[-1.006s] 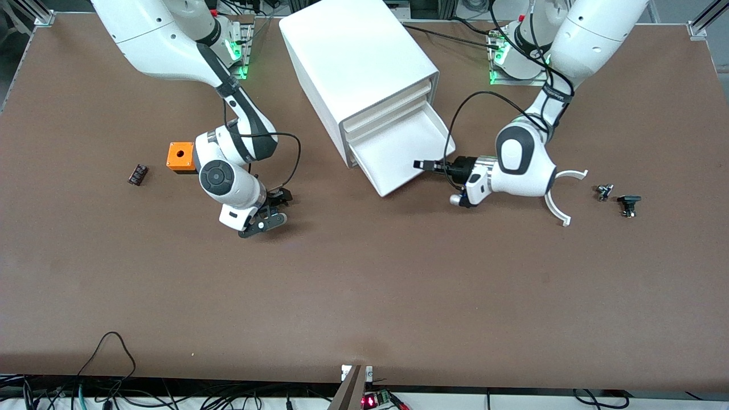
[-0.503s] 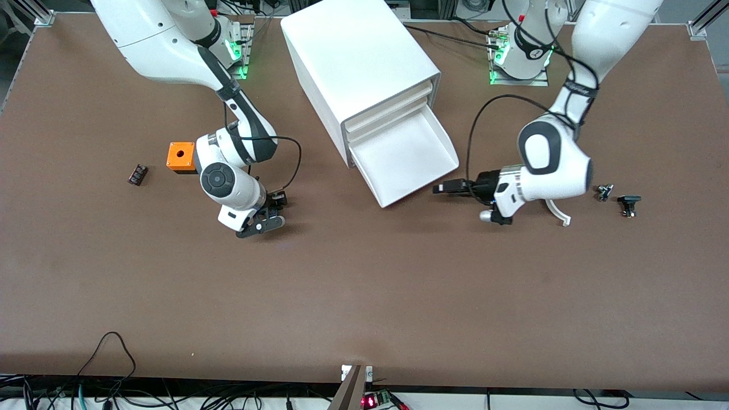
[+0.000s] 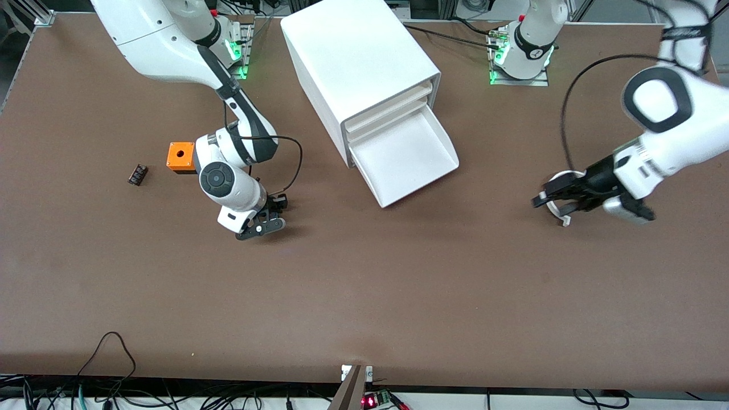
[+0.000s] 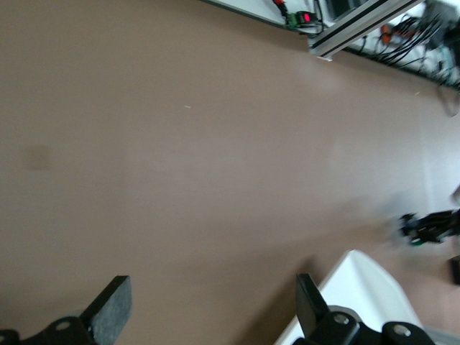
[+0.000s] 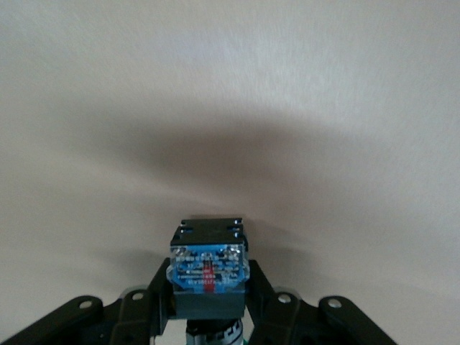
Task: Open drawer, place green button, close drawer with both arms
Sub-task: 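Release the drawer handle and draw the left gripper back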
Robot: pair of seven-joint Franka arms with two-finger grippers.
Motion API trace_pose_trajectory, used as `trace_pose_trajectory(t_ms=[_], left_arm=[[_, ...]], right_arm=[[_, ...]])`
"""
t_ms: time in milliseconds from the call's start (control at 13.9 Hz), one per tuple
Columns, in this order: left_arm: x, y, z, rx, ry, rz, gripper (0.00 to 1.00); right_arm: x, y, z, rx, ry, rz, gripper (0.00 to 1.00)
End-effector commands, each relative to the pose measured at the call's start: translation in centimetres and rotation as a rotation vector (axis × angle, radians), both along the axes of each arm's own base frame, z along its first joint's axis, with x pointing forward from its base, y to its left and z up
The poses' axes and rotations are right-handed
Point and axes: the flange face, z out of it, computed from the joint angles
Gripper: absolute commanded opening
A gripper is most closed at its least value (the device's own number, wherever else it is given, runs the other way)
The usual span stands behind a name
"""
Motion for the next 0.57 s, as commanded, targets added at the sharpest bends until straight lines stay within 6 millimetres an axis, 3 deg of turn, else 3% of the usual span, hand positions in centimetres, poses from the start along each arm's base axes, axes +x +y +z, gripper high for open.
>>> trace_pose_trajectory(t_ms=[0, 144, 287, 503], left_arm=[[-1.4, 2.2, 7.9, 0.187, -0.005, -0.116, 1.00], [-2.2, 3.8, 11.5, 0.265, 0.077, -0.100, 1.00], [-2.7, 4.1, 14.0, 0.389, 0.137, -0.058, 1.00], [-2.9, 3.6, 14.7, 0.510, 0.188, 0.028, 1.00]], right_arm=[[1.0, 0.4, 5.1, 0.014, -0.055, 0.080, 0.38], [2.2, 1.0, 9.1, 0.035, -0.121, 0.162, 0.38], [3.2, 3.4, 12.6, 0.077, -0.195, 0.339, 0.38], [1.9, 9.8, 16.6, 0.146, -0.221, 0.460, 0.38]])
